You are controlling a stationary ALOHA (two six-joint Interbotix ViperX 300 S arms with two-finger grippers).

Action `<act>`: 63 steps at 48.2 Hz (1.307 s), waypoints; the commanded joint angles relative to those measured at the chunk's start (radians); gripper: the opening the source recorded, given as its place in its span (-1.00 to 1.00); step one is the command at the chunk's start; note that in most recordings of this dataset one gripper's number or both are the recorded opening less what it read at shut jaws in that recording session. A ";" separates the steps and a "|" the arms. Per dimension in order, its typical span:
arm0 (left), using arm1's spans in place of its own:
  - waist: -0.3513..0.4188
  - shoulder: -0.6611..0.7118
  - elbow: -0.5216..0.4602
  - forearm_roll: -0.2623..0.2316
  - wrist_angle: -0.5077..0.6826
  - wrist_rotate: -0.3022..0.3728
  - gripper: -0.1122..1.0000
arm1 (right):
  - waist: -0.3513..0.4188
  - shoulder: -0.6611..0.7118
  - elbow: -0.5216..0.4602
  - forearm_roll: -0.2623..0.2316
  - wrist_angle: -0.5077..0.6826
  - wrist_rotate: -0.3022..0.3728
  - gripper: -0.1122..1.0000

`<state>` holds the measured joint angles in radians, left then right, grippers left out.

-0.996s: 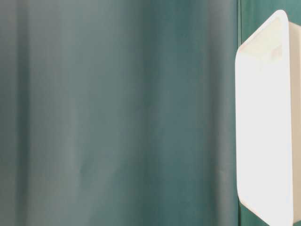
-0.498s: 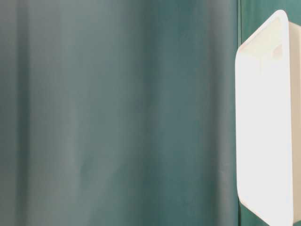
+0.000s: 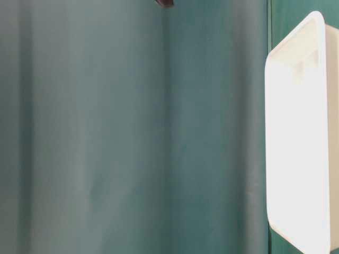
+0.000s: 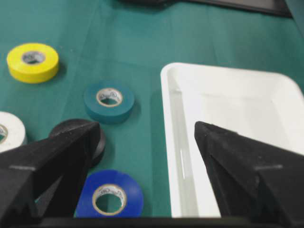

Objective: Put the tape alternately from left to right into the white case.
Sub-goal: 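Raise both grippers from rest and open them over the table, then move the right gripper down toward the white tape roll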

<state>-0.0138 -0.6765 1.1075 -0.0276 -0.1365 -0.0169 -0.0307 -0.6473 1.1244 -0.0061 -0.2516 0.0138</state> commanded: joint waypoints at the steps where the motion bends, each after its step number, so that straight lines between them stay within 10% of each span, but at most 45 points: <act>1: -0.003 0.021 -0.046 -0.002 0.026 -0.002 0.94 | -0.002 0.037 -0.038 0.002 0.011 0.002 0.75; 63: -0.002 0.255 -0.153 -0.002 0.146 0.002 0.94 | -0.002 0.364 -0.207 0.000 0.106 0.058 0.75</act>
<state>-0.0138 -0.4157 0.9787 -0.0261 0.0138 -0.0169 -0.0307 -0.2761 0.9357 -0.0061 -0.1411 0.0706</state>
